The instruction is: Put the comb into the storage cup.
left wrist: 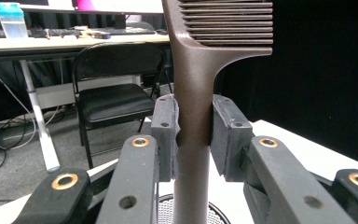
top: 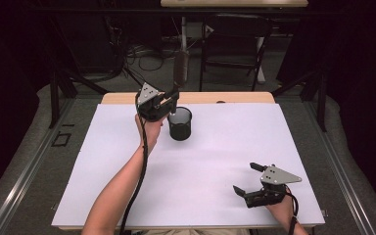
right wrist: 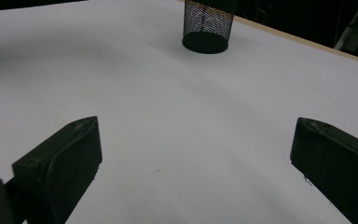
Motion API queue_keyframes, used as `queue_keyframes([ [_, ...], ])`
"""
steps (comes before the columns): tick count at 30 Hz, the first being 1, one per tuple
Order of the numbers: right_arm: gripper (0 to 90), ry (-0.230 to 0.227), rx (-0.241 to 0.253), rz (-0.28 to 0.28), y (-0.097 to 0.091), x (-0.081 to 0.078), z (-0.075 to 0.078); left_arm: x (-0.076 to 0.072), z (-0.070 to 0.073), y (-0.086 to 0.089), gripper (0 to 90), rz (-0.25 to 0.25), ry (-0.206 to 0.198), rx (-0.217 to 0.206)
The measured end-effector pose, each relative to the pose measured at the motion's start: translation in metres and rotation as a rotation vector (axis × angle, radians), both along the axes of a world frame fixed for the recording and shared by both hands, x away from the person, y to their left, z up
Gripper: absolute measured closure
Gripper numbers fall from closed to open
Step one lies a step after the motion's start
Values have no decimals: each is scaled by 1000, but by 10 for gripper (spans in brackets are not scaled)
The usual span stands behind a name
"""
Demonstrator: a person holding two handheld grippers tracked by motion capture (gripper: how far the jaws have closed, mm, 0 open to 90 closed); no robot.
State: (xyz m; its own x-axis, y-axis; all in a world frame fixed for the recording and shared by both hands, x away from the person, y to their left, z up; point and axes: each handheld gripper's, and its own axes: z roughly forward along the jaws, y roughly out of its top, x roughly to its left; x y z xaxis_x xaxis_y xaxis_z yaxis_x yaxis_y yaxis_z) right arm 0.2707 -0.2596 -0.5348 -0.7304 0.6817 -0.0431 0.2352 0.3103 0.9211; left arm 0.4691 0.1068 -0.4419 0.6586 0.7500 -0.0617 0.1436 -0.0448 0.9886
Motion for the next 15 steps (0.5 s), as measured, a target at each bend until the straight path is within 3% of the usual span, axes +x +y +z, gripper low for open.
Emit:
queue_keyframes([
  [15,15,2,-3,-2,-1,0,0,6,-8,-4,726,-3,20,-20],
])
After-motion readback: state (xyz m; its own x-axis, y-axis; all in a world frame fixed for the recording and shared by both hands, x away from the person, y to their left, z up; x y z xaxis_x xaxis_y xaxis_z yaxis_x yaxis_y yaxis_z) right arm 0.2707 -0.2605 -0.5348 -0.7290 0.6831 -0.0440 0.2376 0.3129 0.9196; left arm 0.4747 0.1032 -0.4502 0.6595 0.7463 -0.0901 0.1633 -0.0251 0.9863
